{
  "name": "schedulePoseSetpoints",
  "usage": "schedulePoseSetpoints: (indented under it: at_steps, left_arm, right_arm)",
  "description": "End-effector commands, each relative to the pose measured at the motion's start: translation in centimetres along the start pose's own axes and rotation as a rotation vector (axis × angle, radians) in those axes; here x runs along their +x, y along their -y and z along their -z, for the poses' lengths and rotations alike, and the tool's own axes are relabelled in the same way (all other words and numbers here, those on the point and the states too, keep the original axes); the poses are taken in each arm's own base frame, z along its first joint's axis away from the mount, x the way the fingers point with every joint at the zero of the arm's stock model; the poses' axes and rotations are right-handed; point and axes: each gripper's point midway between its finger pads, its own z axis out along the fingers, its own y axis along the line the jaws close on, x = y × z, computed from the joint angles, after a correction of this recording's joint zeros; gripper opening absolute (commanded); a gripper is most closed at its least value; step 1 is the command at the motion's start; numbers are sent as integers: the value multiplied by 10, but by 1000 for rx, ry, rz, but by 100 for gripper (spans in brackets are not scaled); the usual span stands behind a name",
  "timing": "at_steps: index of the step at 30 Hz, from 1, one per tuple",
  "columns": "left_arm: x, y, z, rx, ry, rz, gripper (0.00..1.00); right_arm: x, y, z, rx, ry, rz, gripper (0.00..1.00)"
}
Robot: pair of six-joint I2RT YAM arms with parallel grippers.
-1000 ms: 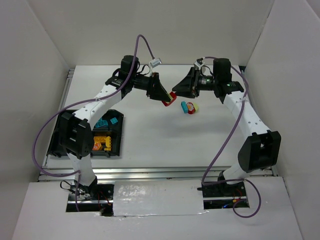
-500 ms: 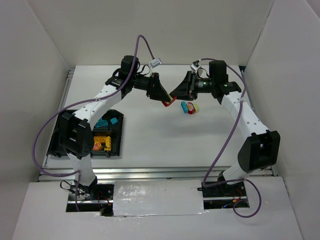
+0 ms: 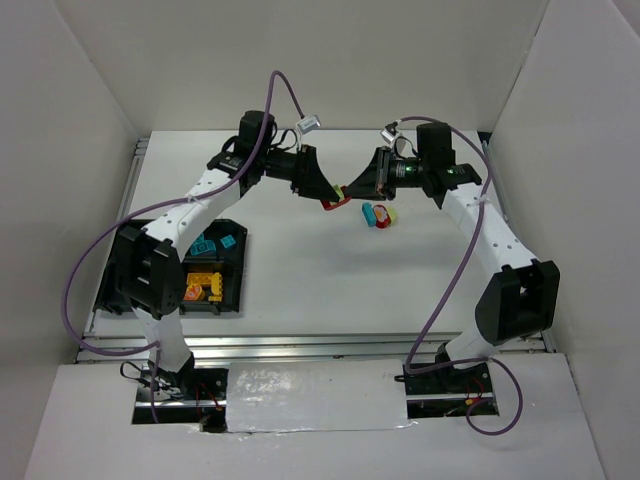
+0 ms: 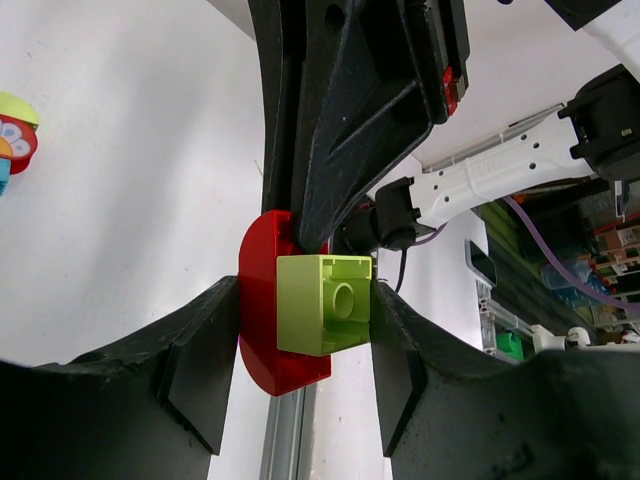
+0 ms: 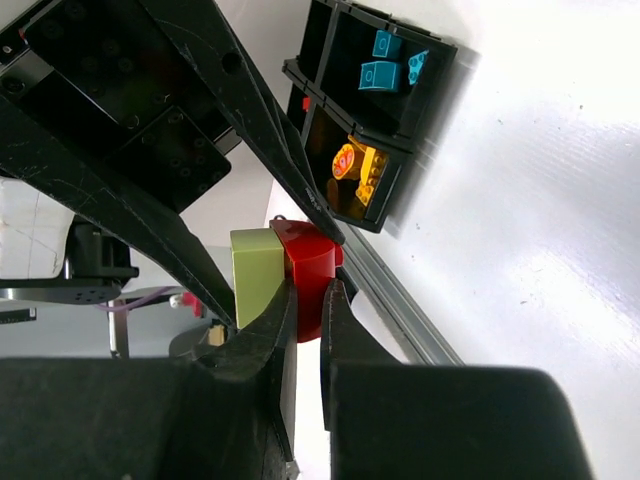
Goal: Sort the legos into containers by color
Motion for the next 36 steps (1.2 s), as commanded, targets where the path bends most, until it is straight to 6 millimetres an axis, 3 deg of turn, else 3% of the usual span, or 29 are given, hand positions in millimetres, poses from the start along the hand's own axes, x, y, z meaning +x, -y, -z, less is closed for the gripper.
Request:
schedulePoseSetpoints:
  at_steps: [1,4,5,9,18,26,30,36]
  left_arm:
    - [-25,18,1,-9,48,-197,26]
    - [-24,12,-1,-25,45,-172,47]
    - [-23,10,-1,-34,47,-165,62]
    - [-25,8,1,-68,58,-168,100]
    - [-37,-1,5,-165,95,-188,100]
    - [-49,-10,18,-305,70,-314,100]
    - [-35,-18,23,-398,-4,-369,100]
    - [-13,-19,0,-379,-104,-411,100]
  right_arm:
    - [19,-34,3,-122,-88,-8,0]
    - [20,-31,2,-113,-89,-17,0]
    - [20,-29,2,-106,-86,-24,0]
    - [20,-26,1,-93,-85,-31,0]
    - [20,-15,-2,-40,-83,-62,0]
    - [12,21,0,176,-51,-156,0]
    - [6,27,9,253,-20,-190,0]
    - [-1,30,17,357,-24,-191,0]
